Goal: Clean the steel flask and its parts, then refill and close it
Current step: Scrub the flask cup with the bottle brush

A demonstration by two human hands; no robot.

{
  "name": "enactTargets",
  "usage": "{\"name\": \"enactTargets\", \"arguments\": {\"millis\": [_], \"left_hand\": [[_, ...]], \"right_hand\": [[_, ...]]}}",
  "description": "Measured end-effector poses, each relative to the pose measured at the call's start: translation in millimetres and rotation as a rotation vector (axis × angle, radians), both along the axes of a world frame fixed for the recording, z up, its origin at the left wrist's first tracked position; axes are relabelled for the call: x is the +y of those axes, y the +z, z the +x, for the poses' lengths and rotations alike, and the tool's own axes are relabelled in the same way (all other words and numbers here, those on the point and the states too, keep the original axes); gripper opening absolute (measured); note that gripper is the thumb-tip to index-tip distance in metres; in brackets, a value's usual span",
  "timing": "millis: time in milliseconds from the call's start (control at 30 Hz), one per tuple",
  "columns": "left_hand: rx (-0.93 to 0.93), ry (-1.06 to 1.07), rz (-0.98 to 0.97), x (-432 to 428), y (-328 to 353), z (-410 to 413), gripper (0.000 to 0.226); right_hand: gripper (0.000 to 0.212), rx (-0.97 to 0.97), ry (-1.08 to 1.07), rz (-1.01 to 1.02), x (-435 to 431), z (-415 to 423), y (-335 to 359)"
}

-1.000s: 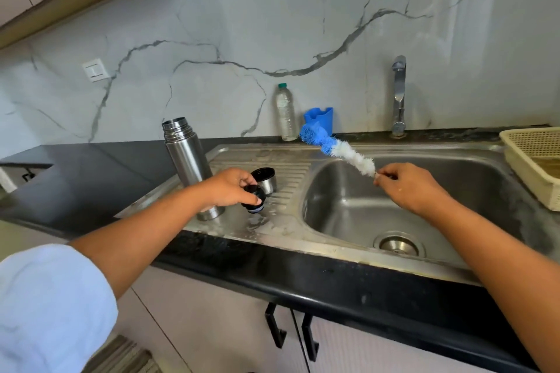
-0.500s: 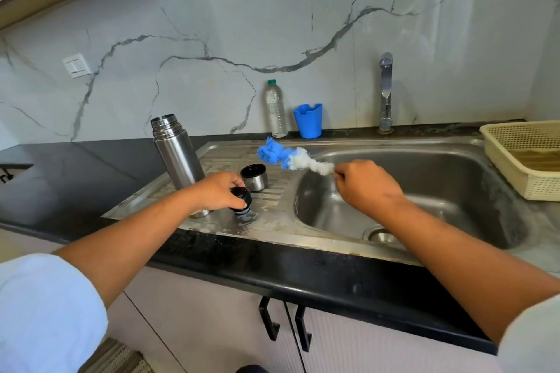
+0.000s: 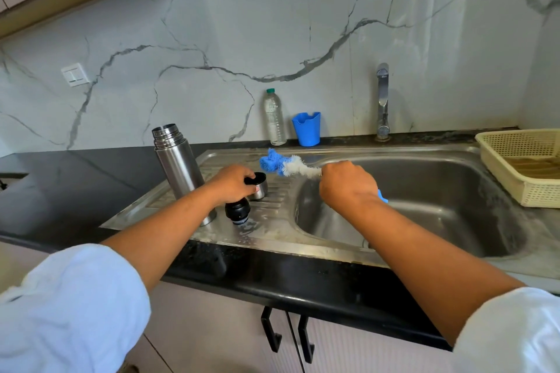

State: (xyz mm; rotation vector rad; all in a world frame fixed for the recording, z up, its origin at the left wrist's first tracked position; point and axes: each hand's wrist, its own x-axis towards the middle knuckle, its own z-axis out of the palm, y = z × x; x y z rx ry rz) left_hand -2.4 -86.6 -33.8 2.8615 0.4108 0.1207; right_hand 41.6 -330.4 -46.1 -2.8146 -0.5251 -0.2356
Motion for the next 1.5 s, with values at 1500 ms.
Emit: {"name": "enactTargets", "arguments": {"millis": [1500], "left_hand": [[-0.424, 0.302, -1.997, -157.9, -50.6, 144.8, 0.034]], "right_hand": [[0.020, 0.402, -0.244, 0.693, -126.8, 90.0, -19.6]]}}
